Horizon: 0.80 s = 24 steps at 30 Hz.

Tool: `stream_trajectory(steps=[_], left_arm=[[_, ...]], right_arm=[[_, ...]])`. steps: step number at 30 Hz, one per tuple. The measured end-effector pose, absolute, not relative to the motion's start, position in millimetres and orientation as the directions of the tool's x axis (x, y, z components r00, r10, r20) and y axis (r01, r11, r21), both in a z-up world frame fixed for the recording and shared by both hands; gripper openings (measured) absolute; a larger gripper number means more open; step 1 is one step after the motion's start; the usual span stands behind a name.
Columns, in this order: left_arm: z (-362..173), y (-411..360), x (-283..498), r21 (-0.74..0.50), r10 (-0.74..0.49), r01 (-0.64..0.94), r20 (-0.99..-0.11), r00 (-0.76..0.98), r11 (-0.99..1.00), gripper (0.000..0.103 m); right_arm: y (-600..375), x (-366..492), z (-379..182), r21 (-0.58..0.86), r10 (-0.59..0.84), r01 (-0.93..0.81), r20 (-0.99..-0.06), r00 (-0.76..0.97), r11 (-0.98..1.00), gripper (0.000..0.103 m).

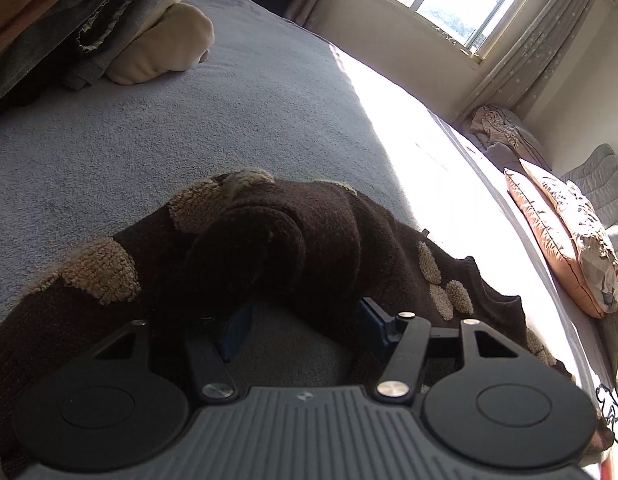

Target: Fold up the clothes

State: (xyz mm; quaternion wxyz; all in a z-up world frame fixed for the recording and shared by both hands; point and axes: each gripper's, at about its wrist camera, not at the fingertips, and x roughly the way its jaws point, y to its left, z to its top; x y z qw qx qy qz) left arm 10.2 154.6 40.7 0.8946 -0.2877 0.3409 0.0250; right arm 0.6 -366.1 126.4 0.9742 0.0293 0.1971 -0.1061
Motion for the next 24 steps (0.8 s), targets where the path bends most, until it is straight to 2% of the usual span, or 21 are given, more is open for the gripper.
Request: stream_trajectory(steps=[2, 4, 5, 8, 15, 16, 18, 19, 22, 24], left_arm=[[36, 162, 8, -0.567, -0.207, -0.250, -0.620, 0.757, 0.785, 0.064], [27, 165, 13, -0.631, -0.285, -0.253, -0.623, 0.728, 0.733, 0.071], [21, 166, 17, -0.659, -0.321, -0.258, -0.623, 0.713, 0.706, 0.071], [14, 179, 24, -0.719, -0.313, -0.317, -0.595, 0.740, 0.618, 0.071], [12, 217, 30, -0.818, -0.235, -0.405, -0.523, 0.820, 0.408, 0.071], [15, 218, 32, -0.810, -0.215, -0.411, -0.528, 0.822, 0.418, 0.068], [23, 219, 35, -0.779, -0.163, -0.416, -0.539, 0.826, 0.468, 0.047], [30, 218, 37, -0.749, -0.128, -0.412, -0.545, 0.829, 0.519, 0.024], [65, 209, 36, -0.689, -0.045, -0.316, -0.451, 0.891, 0.653, 0.018], [97, 196, 26, -0.614, -0.018, -0.186, -0.311, 0.950, 0.767, 0.017]], right_arm=[[-341, 4, 123, -0.016, -0.137, 0.143, -0.408, 0.903, 0.990, 0.083], [-320, 8, 116, -0.010, -0.065, 0.068, -0.439, 0.896, 0.998, 0.083], [-310, 9, 112, 0.013, -0.010, 0.018, -0.461, 0.887, 1.000, 0.083], [-286, 12, 101, 0.103, 0.133, -0.093, -0.501, 0.855, 0.990, 0.083], [-261, 4, 105, 0.153, 0.230, -0.177, -0.481, 0.846, 0.972, 0.083], [-260, 3, 106, 0.153, 0.234, -0.182, -0.475, 0.848, 0.971, 0.084], [-260, 2, 108, 0.144, 0.225, -0.177, -0.471, 0.853, 0.974, 0.084], [-261, 2, 107, 0.139, 0.216, -0.169, -0.473, 0.854, 0.976, 0.084], [-265, 2, 106, 0.144, 0.206, -0.155, -0.476, 0.855, 0.977, 0.084], [-267, 0, 108, 0.142, 0.201, -0.152, -0.465, 0.862, 0.978, 0.084]])
